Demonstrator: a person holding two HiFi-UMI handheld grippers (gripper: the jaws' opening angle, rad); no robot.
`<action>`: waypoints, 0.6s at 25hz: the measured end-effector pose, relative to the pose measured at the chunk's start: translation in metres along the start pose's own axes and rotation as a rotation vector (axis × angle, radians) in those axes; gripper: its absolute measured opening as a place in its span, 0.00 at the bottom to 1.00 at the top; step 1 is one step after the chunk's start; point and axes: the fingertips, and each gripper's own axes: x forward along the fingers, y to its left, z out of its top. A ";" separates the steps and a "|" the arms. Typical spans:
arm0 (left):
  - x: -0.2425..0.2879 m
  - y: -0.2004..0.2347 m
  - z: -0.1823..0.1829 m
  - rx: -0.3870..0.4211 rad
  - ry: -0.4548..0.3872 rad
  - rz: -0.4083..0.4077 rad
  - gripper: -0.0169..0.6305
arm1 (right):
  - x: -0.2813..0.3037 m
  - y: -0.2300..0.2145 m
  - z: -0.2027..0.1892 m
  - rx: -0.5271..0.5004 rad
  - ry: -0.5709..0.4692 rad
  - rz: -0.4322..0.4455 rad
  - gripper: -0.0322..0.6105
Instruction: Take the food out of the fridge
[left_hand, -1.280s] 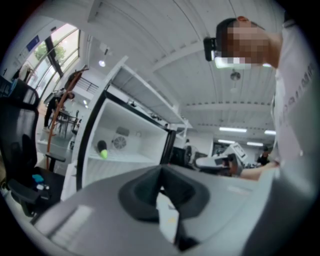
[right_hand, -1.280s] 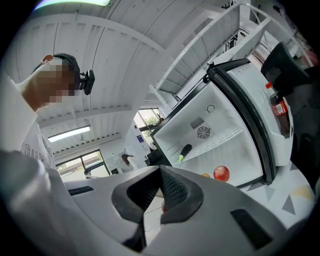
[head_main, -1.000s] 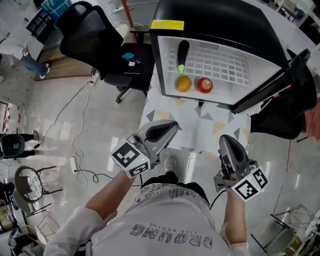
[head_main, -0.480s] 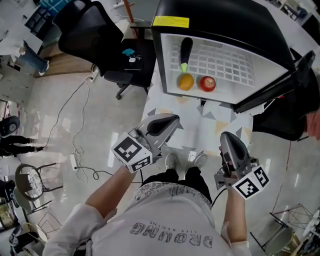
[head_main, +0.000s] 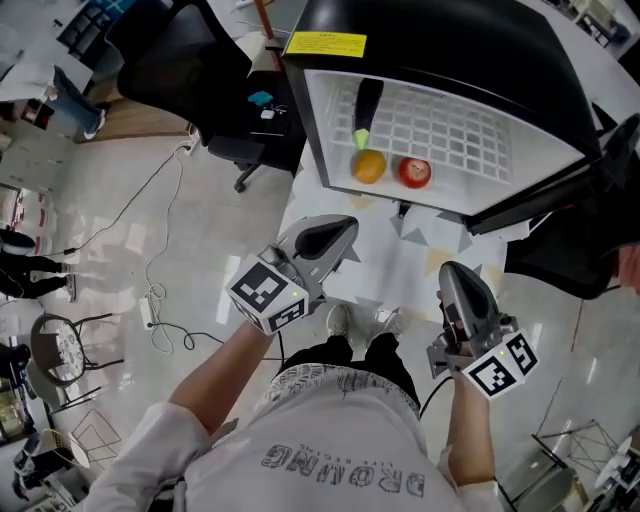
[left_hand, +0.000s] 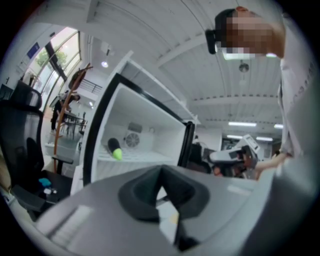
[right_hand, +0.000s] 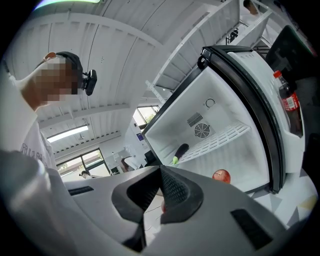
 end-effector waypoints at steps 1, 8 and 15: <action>0.004 0.001 -0.002 0.001 0.004 0.010 0.04 | 0.000 -0.004 0.002 -0.001 0.004 0.003 0.03; 0.032 0.011 -0.024 0.004 0.037 0.113 0.04 | -0.003 -0.029 0.013 0.004 0.038 0.036 0.03; 0.065 0.029 -0.042 0.054 0.067 0.221 0.04 | -0.003 -0.055 0.018 0.007 0.067 0.067 0.03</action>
